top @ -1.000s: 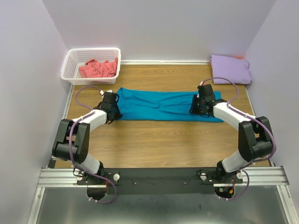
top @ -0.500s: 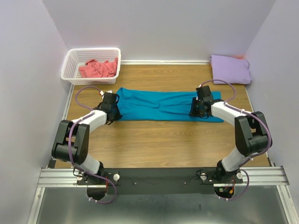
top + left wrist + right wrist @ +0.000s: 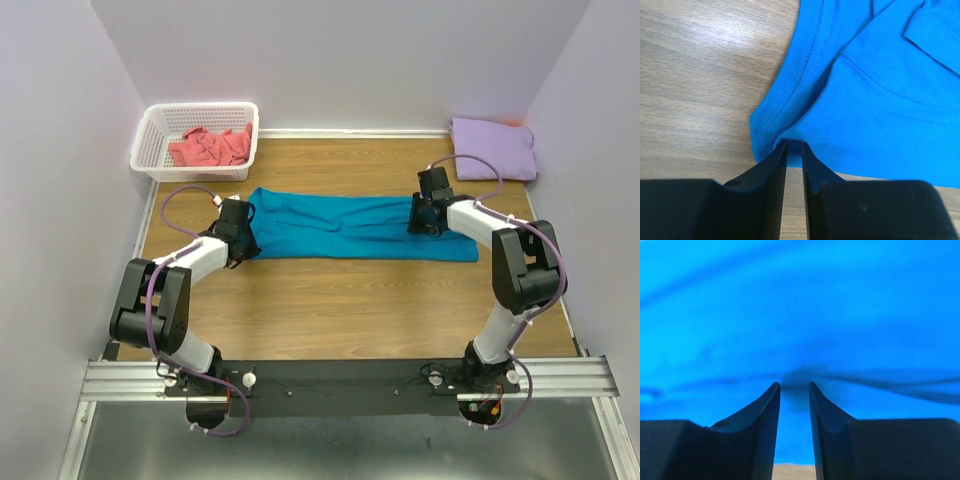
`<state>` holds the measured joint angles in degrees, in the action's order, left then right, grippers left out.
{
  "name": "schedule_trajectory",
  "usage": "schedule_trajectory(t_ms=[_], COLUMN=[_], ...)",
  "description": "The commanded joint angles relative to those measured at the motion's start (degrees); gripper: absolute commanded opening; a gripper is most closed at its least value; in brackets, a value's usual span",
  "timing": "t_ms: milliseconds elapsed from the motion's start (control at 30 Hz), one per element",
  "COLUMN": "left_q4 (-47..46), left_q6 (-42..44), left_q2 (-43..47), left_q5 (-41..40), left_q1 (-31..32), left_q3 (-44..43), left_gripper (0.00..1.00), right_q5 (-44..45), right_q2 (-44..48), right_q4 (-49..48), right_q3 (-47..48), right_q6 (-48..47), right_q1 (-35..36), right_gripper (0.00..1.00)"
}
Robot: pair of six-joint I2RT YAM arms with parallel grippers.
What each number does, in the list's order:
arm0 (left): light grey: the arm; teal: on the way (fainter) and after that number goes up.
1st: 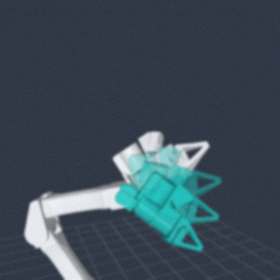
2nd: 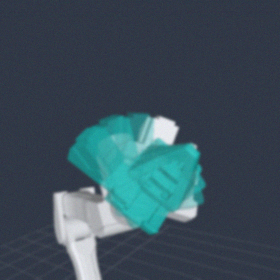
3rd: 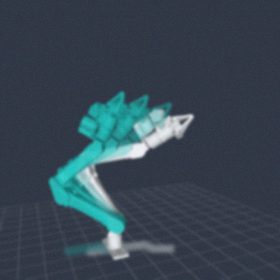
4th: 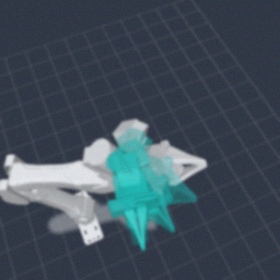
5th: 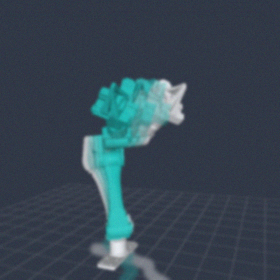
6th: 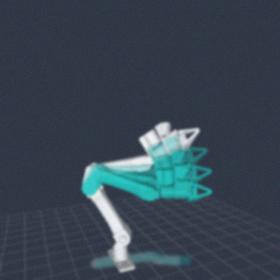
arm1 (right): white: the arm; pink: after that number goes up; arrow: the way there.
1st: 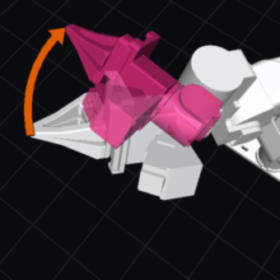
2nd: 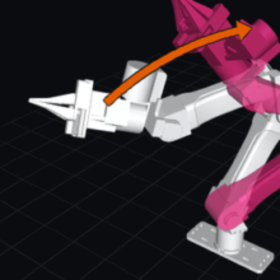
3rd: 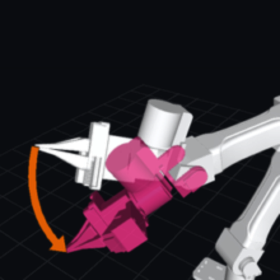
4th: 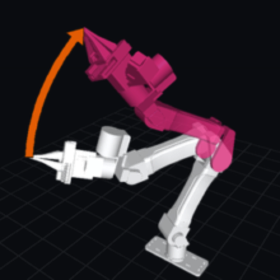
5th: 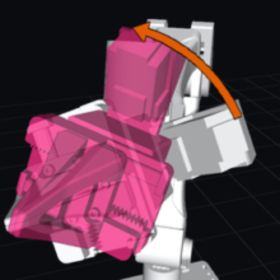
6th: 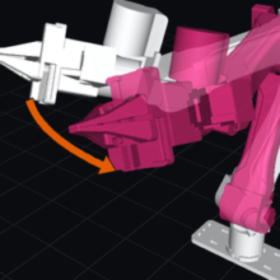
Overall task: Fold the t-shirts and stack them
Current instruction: Fold the tshirt
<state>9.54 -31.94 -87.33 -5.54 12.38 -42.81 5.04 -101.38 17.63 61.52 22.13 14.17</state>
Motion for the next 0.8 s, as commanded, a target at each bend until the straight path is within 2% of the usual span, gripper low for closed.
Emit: schedule_trajectory(t_ms=[0,200,433,500,533,600,767], left_q4=[3.0,2.9,2.9,3.0,3.0,3.0,3.0], left_q6=[0.7,0.6,0.7,0.8,0.9,1.0,1.2], left_q2=[1.1,1.6,2.5,2.7,3.0,3.2,3.1], left_q5=[-2.7,-2.5,-2.4,-2.2,-2.2,-2.3,-2.2], left_q1=[-0.3,-0.3,-0.3,-0.3,-0.3,-0.3,-0.3], left_q3=[1.6,2.0,2.0,2.0,2.1,2.1,2.2], left_gripper=[0.26,0.26,0.27,0.27,0.27,0.27,0.27], right_q5=[4.1,4.1,4.9,1.6,-3.8,-8.2,-12.6], right_q2=[-2.5,-6.0,3.4,5.4,5.8,5.6,2.9], right_q4=[0.3,0.6,1.2,1.6,1.7,1.8,1.8], right_q3=[5.0,9.1,4.8,3.4,3.2,2.7,3.1], right_q6=[-1.7,-1.3,-1.0,-1.4,-1.6,-1.5,-2.3], right_q1=[-2.2,-6.4,-6.4,-6.4,-6.4,-6.2,-3.6], right_gripper=[0.37,0.37,0.38,0.38,0.39,0.4,0.4])
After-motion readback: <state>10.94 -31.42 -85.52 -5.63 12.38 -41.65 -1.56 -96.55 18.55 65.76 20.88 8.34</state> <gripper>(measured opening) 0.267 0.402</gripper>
